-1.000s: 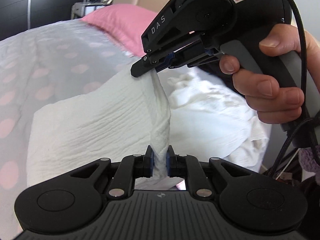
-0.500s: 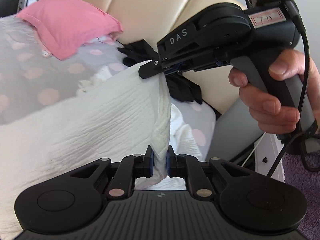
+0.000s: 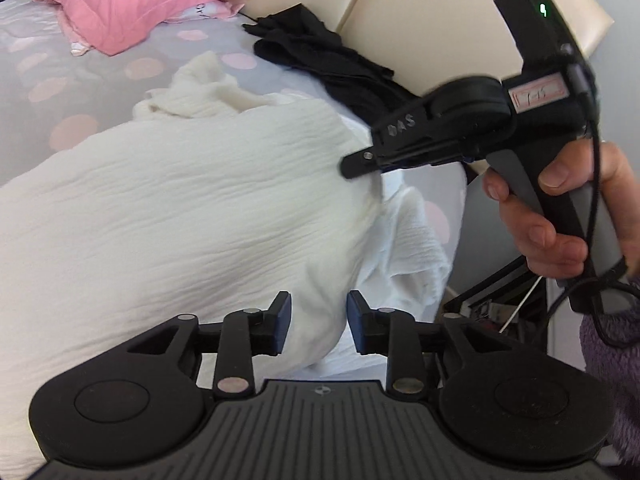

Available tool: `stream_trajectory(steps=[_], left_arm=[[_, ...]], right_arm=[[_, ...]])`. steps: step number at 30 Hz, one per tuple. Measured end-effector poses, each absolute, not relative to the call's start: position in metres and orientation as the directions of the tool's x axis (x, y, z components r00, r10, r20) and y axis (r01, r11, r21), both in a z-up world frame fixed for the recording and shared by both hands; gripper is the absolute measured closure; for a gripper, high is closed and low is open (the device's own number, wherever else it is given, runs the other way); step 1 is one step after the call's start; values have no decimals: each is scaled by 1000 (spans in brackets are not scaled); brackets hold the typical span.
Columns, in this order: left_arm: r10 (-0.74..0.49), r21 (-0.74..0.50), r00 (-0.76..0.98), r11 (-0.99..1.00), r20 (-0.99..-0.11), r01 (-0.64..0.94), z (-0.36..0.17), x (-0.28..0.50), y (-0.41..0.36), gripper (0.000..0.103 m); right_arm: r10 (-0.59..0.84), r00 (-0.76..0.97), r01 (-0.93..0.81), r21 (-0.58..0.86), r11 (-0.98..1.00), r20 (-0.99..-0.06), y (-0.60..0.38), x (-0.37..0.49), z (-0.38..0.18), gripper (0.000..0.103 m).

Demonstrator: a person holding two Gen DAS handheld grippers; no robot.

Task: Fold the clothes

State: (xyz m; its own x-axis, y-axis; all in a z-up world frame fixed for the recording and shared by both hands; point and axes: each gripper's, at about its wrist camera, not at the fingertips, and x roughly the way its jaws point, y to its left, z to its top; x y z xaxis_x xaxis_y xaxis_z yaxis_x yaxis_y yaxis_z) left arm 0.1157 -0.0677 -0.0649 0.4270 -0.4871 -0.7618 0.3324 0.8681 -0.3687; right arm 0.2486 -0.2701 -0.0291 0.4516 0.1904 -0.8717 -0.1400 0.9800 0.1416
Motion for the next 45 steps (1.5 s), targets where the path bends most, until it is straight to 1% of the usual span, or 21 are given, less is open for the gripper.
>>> stream_trajectory(steps=[4,8,9,10,12,14,15,17,19,20,22,28,31,35,36,37,39,40,42,45], left_arm=[[-407,-300,462,909,-788,289,-62,105,-22,68],[-266,-200,527,963,-807,180,-52,85,39,67],[-230,-183,539,973,-810,141,-49,80,57,66],[-197,-170,548,980,-813,100,-47,75,75,66],[-131,-158,561,987,-817,1,-46,69,110,66],[-86,-161,565,983,-820,-83,-47,63,140,65],[-75,-171,561,978,-824,-120,-50,61,151,62],[-64,-199,549,961,-833,-190,-60,58,172,62],[-87,-248,538,940,-838,-234,-73,58,186,62],[-102,-272,535,930,-839,-249,-79,59,190,61],[-126,-299,521,918,-844,-262,-92,64,193,59],[-185,-360,486,886,-854,-294,-121,70,194,59],[-210,-389,491,873,-845,-296,-130,74,190,59],[-222,-426,518,847,-826,-316,-138,79,181,59],[-215,-428,526,843,-823,-324,-139,79,178,62],[-181,-408,535,846,-826,-344,-138,78,173,78],[-137,-386,552,847,-823,-365,-134,76,167,91],[-125,-385,565,846,-816,-369,-129,73,166,93],[-87,-367,579,846,-811,-386,-116,67,168,95],[-20,-305,571,860,-821,-408,-91,57,176,97]], right_arm=[[182,469,-135,134,982,-864,-272,252,-46,95],[156,481,-127,107,986,-862,-270,249,-48,91],[147,490,-128,96,987,-859,-269,247,-46,87],[131,502,-129,76,989,-855,-268,244,-44,78],[91,534,-130,24,991,-841,-264,237,-36,66],[69,557,-131,-5,991,-828,-260,231,-28,65],[62,565,-124,-10,992,-822,-259,228,-23,62],[58,574,-99,1,995,-817,-257,221,-14,58],[53,562,-66,19,998,-825,-252,215,-8,50],[53,551,-49,31,998,-833,-248,212,-6,49],[80,528,-16,85,996,-846,-243,206,-6,48],[168,457,48,213,976,-873,-220,190,-25,45],[164,410,39,197,980,-897,-206,191,-40,45],[88,418,62,125,990,-904,-203,194,-50,45],[81,418,64,118,991,-905,-203,194,-51,45],[75,417,65,112,992,-906,-203,195,-52,45],[51,419,59,84,995,-907,-202,195,-54,45],[35,422,57,65,996,-906,-202,195,-55,45],[4,430,57,31,998,-903,-201,194,-56,45],[-31,439,69,-1,998,-898,-202,194,-55,45]])
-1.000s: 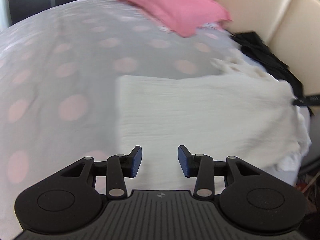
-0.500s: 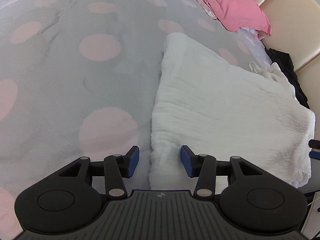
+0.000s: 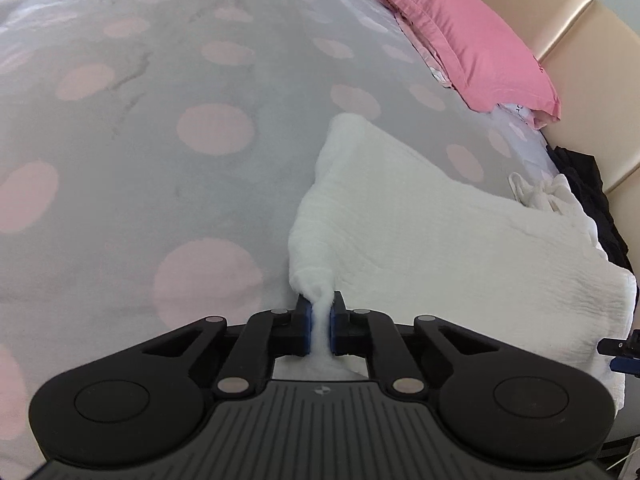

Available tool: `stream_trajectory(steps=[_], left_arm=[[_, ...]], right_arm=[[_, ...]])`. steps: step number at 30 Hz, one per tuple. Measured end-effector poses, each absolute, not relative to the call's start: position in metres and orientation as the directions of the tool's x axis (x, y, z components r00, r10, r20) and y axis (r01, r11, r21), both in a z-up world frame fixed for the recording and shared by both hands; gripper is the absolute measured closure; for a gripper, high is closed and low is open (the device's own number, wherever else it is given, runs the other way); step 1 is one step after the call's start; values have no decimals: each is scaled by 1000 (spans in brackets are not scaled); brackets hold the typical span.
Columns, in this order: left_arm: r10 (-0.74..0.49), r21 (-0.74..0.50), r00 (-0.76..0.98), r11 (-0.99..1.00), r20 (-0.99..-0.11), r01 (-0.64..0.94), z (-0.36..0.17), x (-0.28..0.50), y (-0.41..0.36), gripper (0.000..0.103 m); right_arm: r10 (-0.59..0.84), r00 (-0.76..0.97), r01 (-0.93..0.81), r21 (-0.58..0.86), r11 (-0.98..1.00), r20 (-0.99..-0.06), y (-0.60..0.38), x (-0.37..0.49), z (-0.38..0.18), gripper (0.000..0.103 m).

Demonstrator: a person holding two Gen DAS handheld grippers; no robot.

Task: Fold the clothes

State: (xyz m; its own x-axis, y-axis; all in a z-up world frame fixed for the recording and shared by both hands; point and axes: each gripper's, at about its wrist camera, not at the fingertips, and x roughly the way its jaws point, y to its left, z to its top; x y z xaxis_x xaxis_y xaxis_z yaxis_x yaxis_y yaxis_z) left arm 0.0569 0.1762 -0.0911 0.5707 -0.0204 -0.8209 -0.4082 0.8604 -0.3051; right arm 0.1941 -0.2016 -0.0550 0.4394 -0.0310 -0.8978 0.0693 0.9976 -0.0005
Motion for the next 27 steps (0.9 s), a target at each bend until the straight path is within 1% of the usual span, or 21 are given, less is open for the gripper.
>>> stream_trajectory(steps=[6,11,15,18,20,27], left_arm=[[92,-206,570,876,-816,-435,-46,17,219,97],[235,-84,511,847,-827,-525,-31,-25,275,97],[293,-30,447,809,-845,-587,-28,-60,321,97],[373,52,401,784,-837,-619,-25,-85,346,97],[391,65,376,760,-840,-646,-24,-100,364,97],[443,125,289,698,-849,-705,-43,-137,406,97]], right_arm=[[-37,438,46,-19,999,-898,-189,192,-52,45],[21,438,-75,-13,997,-899,-150,185,-47,45],[103,417,-209,15,978,-903,-108,173,-45,45],[176,379,-297,60,953,-908,-76,163,-44,46],[202,374,-361,59,931,-905,-54,154,-43,46],[361,265,-457,213,863,-894,8,129,-45,50]])
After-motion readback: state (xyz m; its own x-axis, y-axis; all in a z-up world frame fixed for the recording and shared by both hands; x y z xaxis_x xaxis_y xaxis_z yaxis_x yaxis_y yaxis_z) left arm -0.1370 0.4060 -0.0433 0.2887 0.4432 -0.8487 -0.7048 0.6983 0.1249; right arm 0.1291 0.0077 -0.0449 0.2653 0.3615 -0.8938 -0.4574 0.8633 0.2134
